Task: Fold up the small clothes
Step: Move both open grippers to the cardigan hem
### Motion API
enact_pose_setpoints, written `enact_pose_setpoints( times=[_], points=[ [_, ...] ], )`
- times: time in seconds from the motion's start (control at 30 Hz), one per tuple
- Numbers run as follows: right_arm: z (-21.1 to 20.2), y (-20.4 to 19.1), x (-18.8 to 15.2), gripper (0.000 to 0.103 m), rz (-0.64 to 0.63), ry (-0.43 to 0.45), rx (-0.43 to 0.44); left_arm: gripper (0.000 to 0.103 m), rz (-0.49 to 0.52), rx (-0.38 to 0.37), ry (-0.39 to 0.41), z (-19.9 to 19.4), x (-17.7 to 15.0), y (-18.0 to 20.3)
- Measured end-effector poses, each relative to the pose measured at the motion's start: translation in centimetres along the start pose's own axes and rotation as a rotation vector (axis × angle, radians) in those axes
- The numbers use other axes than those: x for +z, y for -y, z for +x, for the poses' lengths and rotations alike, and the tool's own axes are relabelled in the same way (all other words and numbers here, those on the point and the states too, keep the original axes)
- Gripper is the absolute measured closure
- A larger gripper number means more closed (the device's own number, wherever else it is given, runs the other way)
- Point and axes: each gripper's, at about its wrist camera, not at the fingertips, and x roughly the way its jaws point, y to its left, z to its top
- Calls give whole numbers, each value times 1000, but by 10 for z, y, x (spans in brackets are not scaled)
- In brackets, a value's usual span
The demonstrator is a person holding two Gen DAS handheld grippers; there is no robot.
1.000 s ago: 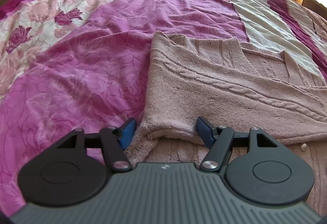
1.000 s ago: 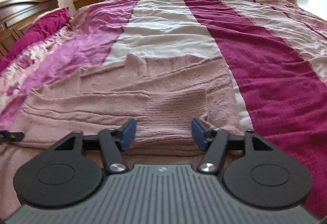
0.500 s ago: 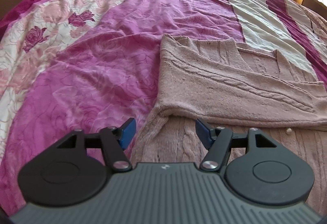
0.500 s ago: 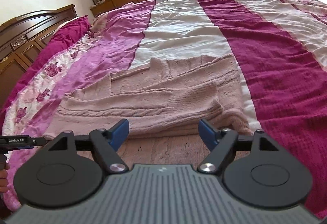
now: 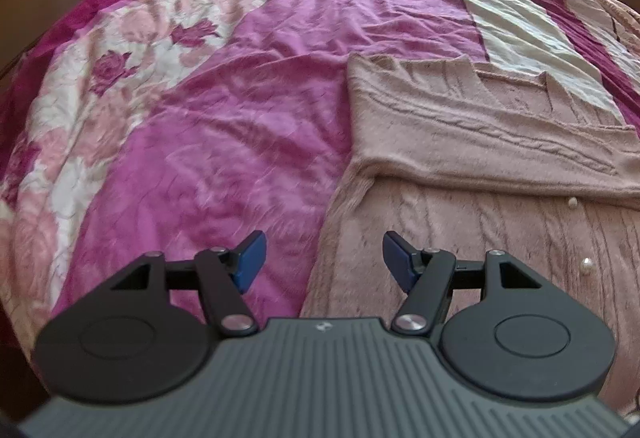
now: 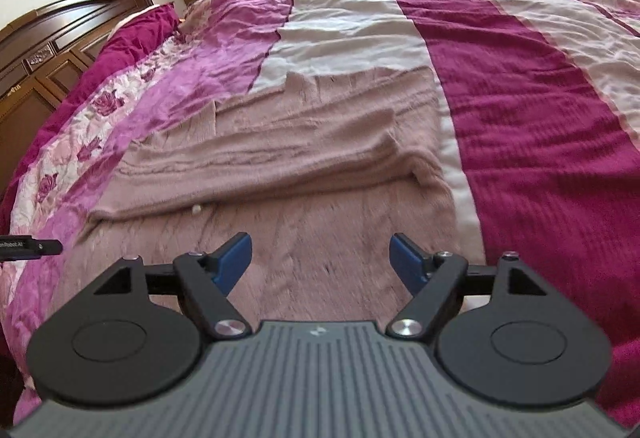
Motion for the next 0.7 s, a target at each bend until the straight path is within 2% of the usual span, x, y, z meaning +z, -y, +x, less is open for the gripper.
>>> enact_pose_setpoints(
  times=[0.27,0.37,0.53,0.7],
  points=[
    [-24,14,-19,21,21,-37,-3,37,-2,-12,-34,-13,-26,-6],
    [-30,20,-26,21,40,-61,-1,37,18,-27,-38,-17,-33,-4],
    [-40,26,-37,21,43,-99,-8,37,79,-5,-33,-25,-43,1],
    [-47,32,-44,16,38,-121,-24,37,98,-32,-45,-31,-53,0]
  ],
)
